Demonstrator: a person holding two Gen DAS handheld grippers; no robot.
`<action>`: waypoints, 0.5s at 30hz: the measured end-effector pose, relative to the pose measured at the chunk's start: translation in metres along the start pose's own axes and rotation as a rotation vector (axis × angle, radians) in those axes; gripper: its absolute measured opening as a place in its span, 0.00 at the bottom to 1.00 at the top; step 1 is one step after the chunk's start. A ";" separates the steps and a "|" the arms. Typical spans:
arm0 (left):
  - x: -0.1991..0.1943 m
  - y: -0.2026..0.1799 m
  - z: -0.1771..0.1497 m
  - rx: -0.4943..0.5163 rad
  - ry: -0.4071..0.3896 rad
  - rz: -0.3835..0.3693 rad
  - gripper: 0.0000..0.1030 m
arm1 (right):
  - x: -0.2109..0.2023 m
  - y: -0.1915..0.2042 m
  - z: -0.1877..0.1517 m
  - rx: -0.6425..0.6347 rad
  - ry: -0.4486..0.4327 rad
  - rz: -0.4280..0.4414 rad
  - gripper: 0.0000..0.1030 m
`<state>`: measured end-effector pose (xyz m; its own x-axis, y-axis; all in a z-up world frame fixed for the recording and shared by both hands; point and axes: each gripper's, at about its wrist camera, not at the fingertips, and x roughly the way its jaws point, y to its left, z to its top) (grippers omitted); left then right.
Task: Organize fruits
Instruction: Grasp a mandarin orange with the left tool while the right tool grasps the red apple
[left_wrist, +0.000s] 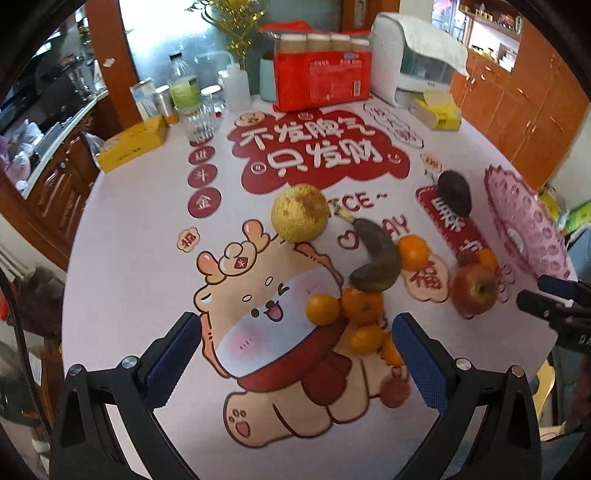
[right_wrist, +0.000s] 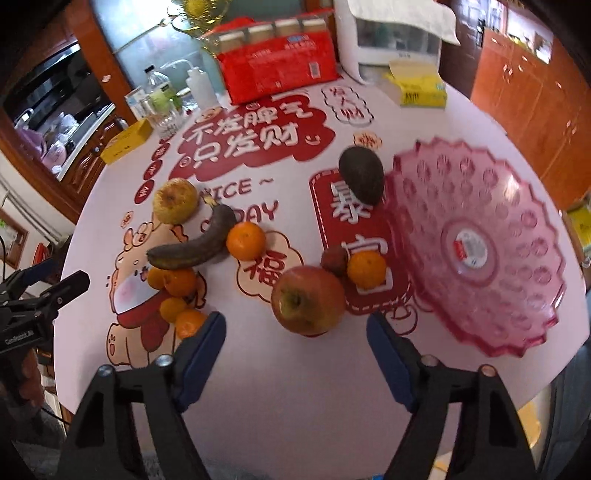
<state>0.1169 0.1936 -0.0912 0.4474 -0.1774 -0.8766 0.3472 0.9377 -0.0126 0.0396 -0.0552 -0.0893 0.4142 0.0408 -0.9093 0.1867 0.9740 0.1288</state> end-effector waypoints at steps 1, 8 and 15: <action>0.008 0.002 -0.001 0.003 0.013 -0.001 0.99 | 0.004 -0.001 -0.002 0.012 0.004 -0.001 0.71; 0.055 0.014 -0.004 0.026 0.060 -0.050 0.90 | 0.027 -0.004 -0.006 0.050 0.008 -0.017 0.65; 0.085 0.018 -0.006 0.030 0.102 -0.116 0.71 | 0.056 -0.006 -0.002 0.091 0.037 -0.026 0.65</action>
<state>0.1567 0.1969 -0.1691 0.3172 -0.2511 -0.9145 0.4166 0.9032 -0.1035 0.0598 -0.0578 -0.1421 0.3750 0.0261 -0.9267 0.2774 0.9506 0.1390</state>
